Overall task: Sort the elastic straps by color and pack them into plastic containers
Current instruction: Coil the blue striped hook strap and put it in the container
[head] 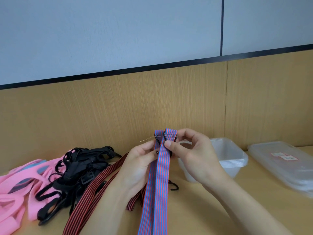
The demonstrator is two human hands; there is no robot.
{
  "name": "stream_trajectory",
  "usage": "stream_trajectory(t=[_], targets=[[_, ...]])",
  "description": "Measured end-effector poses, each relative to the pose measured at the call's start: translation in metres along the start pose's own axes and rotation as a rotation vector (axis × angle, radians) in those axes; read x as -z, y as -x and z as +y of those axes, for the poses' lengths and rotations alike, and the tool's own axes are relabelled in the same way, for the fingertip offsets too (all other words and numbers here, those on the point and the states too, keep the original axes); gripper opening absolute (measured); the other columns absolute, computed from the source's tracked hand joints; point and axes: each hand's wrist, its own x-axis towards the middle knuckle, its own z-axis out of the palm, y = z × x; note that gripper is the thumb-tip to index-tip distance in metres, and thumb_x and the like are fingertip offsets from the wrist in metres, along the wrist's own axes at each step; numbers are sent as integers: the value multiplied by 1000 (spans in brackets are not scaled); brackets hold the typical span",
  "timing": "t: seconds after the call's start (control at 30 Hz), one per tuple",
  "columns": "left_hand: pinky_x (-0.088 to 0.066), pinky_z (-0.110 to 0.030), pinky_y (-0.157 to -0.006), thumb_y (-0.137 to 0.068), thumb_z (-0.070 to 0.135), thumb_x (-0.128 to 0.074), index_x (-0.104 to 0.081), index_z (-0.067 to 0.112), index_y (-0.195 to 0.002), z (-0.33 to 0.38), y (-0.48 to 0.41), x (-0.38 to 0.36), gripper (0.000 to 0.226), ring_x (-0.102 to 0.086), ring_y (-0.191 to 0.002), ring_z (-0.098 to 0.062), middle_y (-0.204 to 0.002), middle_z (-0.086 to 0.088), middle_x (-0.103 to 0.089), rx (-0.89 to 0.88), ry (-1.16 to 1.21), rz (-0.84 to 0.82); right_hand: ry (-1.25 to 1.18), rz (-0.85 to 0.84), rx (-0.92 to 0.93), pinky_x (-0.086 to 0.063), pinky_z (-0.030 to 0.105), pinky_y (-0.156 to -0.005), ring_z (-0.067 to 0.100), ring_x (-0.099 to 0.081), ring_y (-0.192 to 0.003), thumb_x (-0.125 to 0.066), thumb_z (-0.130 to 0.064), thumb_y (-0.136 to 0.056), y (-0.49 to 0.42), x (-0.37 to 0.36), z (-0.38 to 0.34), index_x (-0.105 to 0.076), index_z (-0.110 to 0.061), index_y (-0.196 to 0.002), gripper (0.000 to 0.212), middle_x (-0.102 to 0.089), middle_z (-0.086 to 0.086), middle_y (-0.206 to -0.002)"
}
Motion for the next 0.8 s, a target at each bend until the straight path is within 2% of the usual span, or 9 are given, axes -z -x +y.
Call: stream_trajectory(t=[0.07, 0.13, 0.23, 0.3, 0.4, 0.47, 0.57, 0.67, 0.8], targets=[[-51, -13, -61, -85, 7, -60, -79, 13, -109, -2, 0, -1, 31, -70, -67, -6, -83, 1, -76, 4, -39, -45, 41, 31, 19, -51, 20, -59, 11, -60, -59, -78, -1, -84, -1, 0, 2, -67, -6, -90, 12, -62, -3, -74], [-51, -13, -61, -86, 6, -58, -79, 14, -111, -1, 1, -1, 33, -70, -67, -6, -81, 2, -75, 15, -19, -90, 79, 64, 29, -52, 24, -57, 10, -60, -57, -79, -3, -84, -1, -1, 3, -65, -13, -90, 18, -61, -13, -72], [-55, -18, -71, -90, 7, -50, -75, 8, -118, 2, 1, 2, 37, -72, -88, -13, -105, -9, -76, 39, 72, -121, 77, 103, 13, -58, 47, -70, 21, -63, -65, -79, -3, -84, -1, -2, 5, -62, -20, -96, 27, -62, -12, -85], [-54, -23, -80, -91, 13, -44, -72, 6, -123, 5, 2, 2, 43, -65, -105, -19, -125, -15, -69, 61, 84, -125, 91, 112, 18, -59, 49, -74, 20, -61, -66, -79, -3, -84, -2, -2, 6, -62, -23, -100, 30, -61, -5, -94], [-44, -35, -93, -94, 17, -47, -69, 2, -126, 4, 3, 2, 42, -56, -112, -29, -130, -20, -62, 88, 73, -123, 144, 77, 31, -58, 44, -76, 16, -57, -66, -78, -4, -85, -3, -1, 5, -67, -24, -104, 30, -63, 1, -97], [-46, -35, -88, -95, 21, -55, -65, -5, -125, 2, 3, 3, 41, -59, -102, -30, -120, -24, -59, 109, 82, -142, 186, 58, 37, -55, 30, -71, 15, -58, -68, -78, -6, -85, -3, 1, 5, -70, -25, -104, 28, -68, 2, -97], [-45, -21, -62, -87, 19, -70, -67, 0, -113, 3, 6, 1, 32, -52, -69, -15, -86, -11, -53, 117, -29, -213, 218, 46, 14, -46, 12, -65, 8, -56, -66, -80, -9, -84, -4, 3, 6, -72, -22, -106, 27, -69, 3, -96], [-47, -24, -67, -80, 10, -73, -67, 5, -105, 0, 6, 0, 27, -50, -71, -17, -84, -12, -46, 97, -145, -196, 248, 30, 4, -46, 12, -61, 5, -55, -62, -83, -11, -81, -4, 3, 6, -72, -18, -100, 23, -67, 5, -89], [-50, -29, -70, -86, 7, -63, -62, -1, -104, -1, 6, -1, 20, -60, -70, -19, -83, -10, -62, 83, -138, -178, 117, 8, 14, -44, 16, -44, 11, -57, -43, -80, 0, -81, -4, 7, 1, -67, -12, -92, 21, -61, 4, -58]])
